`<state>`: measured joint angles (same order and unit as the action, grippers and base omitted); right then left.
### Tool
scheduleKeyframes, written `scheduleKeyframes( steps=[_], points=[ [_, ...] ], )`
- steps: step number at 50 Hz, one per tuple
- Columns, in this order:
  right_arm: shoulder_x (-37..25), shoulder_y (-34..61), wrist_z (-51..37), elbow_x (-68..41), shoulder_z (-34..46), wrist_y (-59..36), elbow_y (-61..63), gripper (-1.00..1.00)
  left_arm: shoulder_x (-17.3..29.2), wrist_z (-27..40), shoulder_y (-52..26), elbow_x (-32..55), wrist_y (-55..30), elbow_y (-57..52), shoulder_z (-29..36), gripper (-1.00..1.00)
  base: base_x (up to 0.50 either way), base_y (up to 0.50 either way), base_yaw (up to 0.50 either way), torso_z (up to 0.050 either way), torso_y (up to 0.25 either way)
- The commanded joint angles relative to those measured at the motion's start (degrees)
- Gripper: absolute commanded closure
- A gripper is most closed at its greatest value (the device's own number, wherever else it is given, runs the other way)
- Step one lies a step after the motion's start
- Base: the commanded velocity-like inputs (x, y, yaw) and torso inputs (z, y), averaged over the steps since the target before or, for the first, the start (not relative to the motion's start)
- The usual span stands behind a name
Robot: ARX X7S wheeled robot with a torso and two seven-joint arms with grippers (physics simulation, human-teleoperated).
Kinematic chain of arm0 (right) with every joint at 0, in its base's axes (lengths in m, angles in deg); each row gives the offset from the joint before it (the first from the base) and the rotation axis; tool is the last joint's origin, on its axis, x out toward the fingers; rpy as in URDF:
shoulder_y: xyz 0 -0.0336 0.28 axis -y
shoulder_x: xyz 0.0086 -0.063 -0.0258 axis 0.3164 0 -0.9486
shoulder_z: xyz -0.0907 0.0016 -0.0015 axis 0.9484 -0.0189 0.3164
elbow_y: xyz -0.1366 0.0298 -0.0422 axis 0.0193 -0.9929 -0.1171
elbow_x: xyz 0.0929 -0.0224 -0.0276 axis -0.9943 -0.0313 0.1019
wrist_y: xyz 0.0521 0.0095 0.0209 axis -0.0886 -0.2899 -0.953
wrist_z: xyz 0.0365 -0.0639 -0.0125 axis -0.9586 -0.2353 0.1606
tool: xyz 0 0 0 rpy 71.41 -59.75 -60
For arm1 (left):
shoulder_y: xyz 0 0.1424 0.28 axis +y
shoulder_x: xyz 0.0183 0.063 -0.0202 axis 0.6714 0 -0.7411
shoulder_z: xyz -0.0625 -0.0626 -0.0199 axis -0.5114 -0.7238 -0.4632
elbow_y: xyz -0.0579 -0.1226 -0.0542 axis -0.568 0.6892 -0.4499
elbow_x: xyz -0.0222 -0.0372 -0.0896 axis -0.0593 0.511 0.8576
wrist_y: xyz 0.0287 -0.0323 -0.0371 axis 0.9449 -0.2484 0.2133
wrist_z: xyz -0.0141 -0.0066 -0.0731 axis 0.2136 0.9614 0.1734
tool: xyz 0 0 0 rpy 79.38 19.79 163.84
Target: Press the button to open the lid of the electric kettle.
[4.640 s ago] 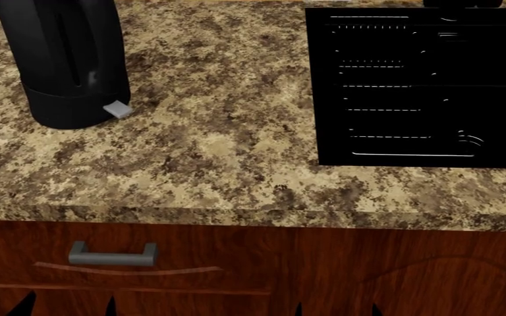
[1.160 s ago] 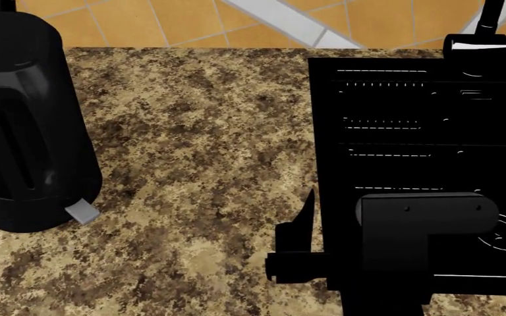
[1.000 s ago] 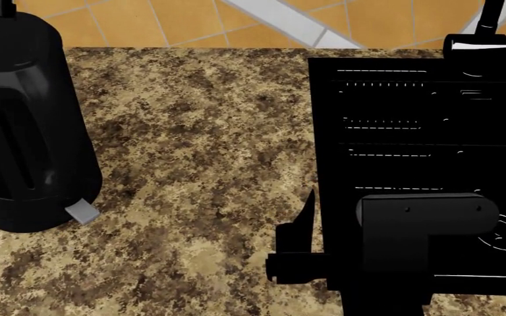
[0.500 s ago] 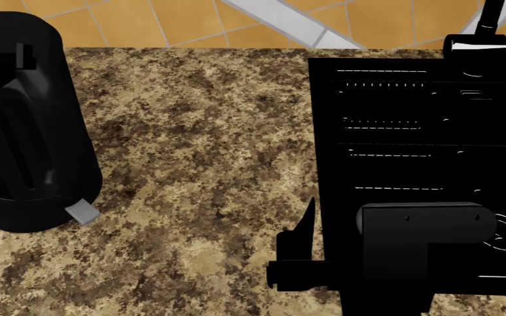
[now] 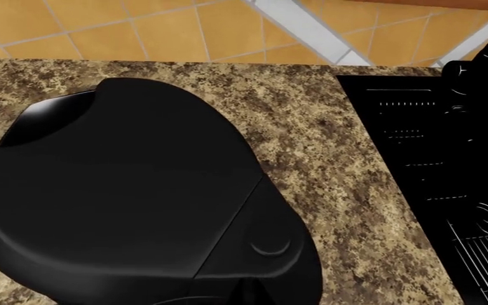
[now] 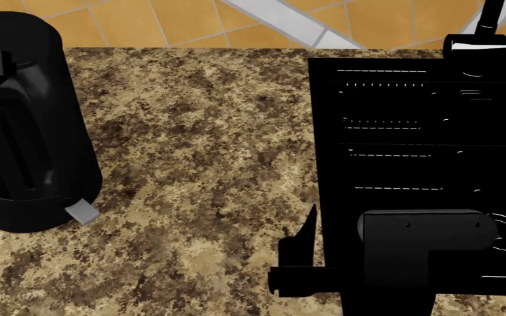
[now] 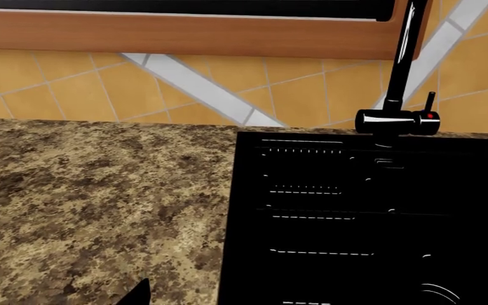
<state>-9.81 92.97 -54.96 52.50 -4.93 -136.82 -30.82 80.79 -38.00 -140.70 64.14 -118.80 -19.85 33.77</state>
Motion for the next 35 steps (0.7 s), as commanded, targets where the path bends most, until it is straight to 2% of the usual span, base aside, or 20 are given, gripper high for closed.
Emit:
scheduleKeyframes(
  steps=[1, 5, 8, 16, 27, 35],
  points=[
    [-0.3, -0.7, -0.4, -0.5, 0.1, 0.0, 0.4, -1.00, 5.0, 1.8, 8.6, -3.3, -2.0, -3.9, 9.2, 1.00, 0.00, 0.00, 0.00, 0.000, 0.000],
    [-0.4, -0.9, -0.6, -0.6, 0.1, 0.4, 0.0, -1.00, 5.3, 0.7, 8.6, -4.8, -0.6, -3.4, 9.3, 1.00, 0.00, 0.00, 0.00, 0.000, 0.000],
    [-0.3, -1.0, -0.7, -0.6, 0.2, 0.4, 0.0, -1.00, 3.6, 0.2, 7.6, -4.4, -0.4, -1.9, 9.4, 1.00, 0.00, 0.00, 0.00, 0.000, 0.000],
    [-0.8, -1.8, -0.6, -1.0, -0.5, 1.3, -0.3, -1.00, -1.4, -8.6, 3.7, -11.5, 1.0, 2.6, 13.6, 1.00, 0.00, 0.00, 0.00, 0.000, 0.000],
    [-1.1, -2.5, -0.8, -1.5, -0.9, 2.2, -0.6, -1.00, -12.6, -31.7, -5.7, -27.9, 6.6, 23.3, 26.6, 1.00, 0.01, 0.00, 0.00, 0.000, 0.000],
    [-1.4, -2.6, -0.9, -1.9, -1.2, 2.4, -0.7, -1.00, -21.0, -46.8, -8.3, -37.1, 11.1, 41.0, 35.7, 1.00, 0.02, 0.00, -0.02, 0.000, 0.000]
  ],
)
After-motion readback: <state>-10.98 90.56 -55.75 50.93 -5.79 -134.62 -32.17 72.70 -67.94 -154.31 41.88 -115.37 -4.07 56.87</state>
